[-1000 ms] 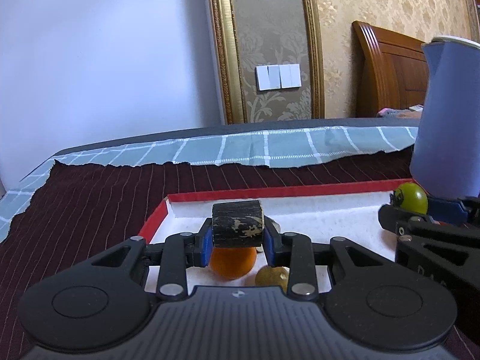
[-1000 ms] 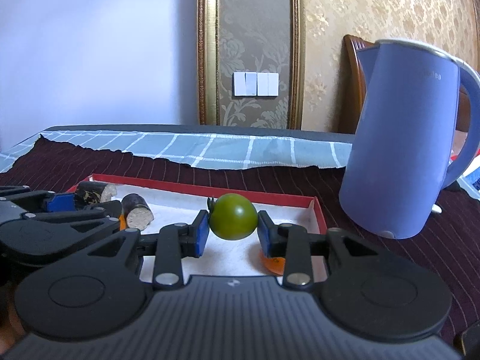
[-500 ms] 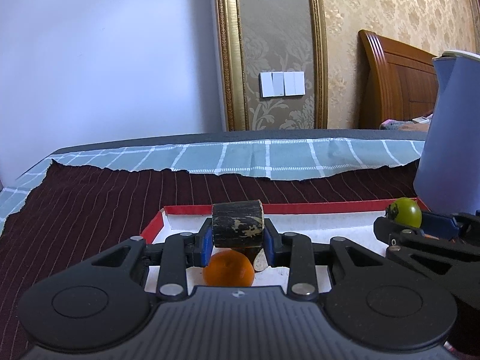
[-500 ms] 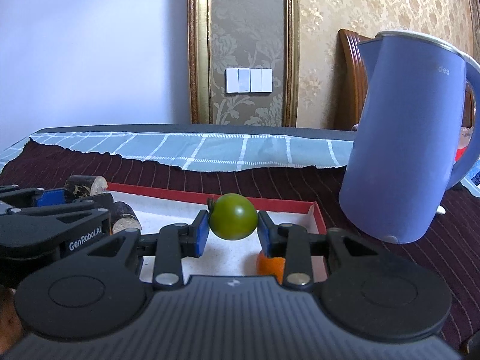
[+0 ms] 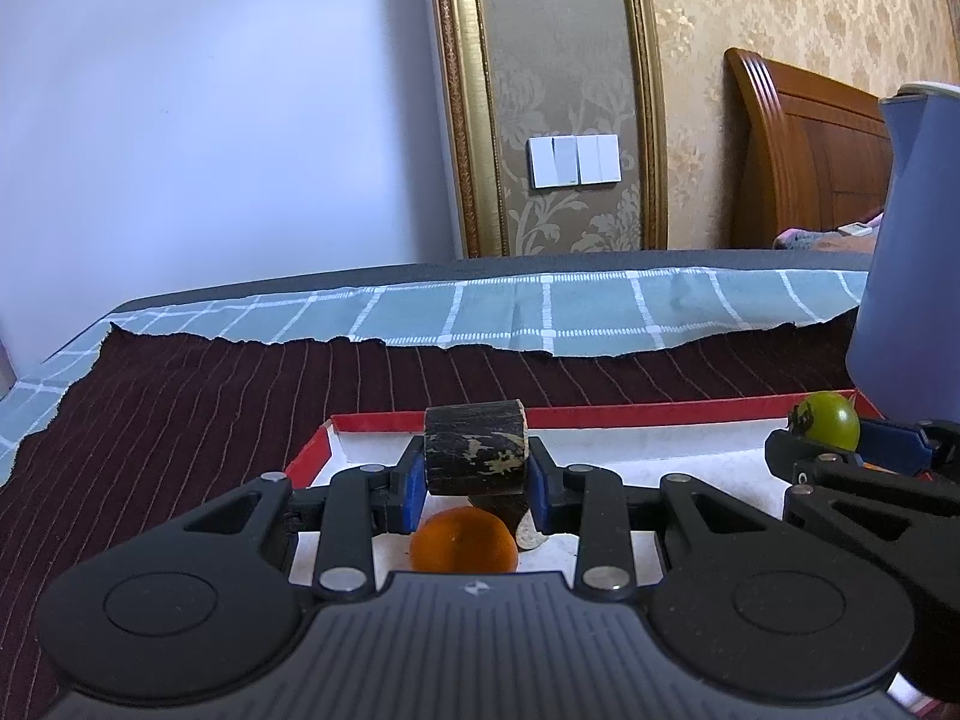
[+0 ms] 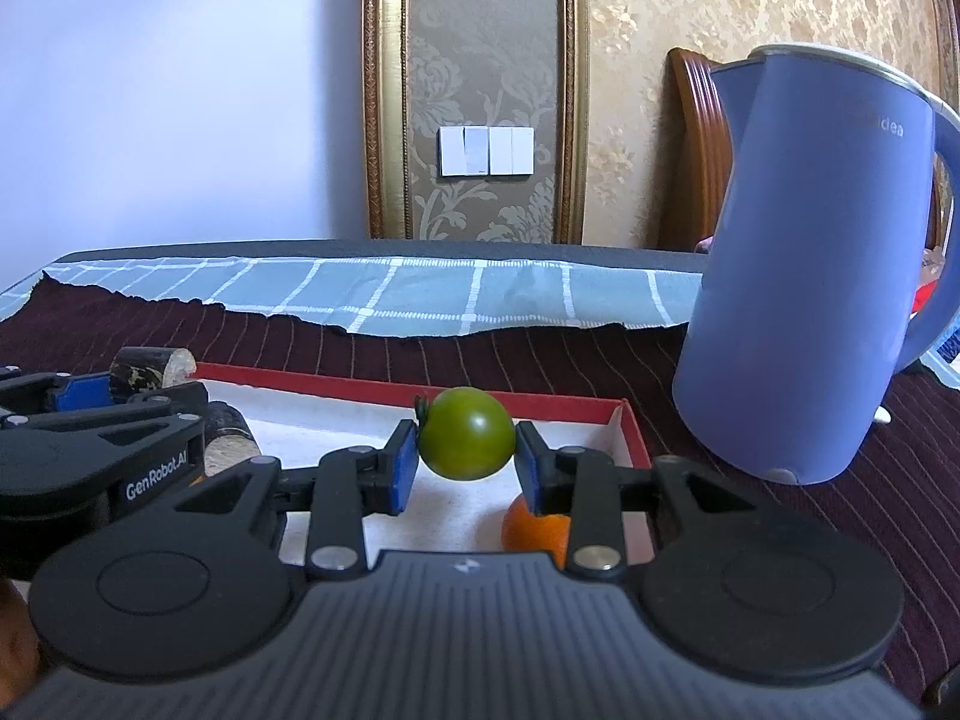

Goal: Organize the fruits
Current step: 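Lower the held cylinder and green tomato into the tray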

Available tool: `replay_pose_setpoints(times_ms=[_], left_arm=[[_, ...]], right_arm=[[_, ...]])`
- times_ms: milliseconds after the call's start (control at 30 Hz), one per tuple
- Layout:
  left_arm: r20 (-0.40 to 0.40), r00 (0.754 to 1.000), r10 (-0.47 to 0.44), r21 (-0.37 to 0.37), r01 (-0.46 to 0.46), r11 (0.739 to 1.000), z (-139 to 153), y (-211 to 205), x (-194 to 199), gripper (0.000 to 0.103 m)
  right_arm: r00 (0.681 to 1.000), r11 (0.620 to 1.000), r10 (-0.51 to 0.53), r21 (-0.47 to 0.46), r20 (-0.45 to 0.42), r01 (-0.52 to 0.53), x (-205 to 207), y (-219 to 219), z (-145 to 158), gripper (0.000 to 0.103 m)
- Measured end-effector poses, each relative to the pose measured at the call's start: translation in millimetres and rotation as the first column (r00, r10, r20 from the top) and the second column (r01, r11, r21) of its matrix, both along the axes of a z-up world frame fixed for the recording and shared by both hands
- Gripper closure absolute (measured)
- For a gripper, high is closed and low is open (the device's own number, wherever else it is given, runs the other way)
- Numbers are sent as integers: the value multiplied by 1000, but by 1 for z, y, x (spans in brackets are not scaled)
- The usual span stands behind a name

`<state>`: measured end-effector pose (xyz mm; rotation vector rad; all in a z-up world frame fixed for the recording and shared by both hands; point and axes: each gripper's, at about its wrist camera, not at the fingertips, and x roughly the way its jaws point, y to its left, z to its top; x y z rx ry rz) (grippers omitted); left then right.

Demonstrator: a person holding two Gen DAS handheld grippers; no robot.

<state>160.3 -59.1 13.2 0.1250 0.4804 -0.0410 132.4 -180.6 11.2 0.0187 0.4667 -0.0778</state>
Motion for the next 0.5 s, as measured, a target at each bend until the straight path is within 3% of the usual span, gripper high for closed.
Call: replay_pose_setpoints(times_ms=[500], left_arm=[[-1, 999, 41, 14, -41, 999, -1, 6, 7, 71]], right_arm=[[1000, 999, -19, -29, -8, 19, 7, 4, -6, 71]])
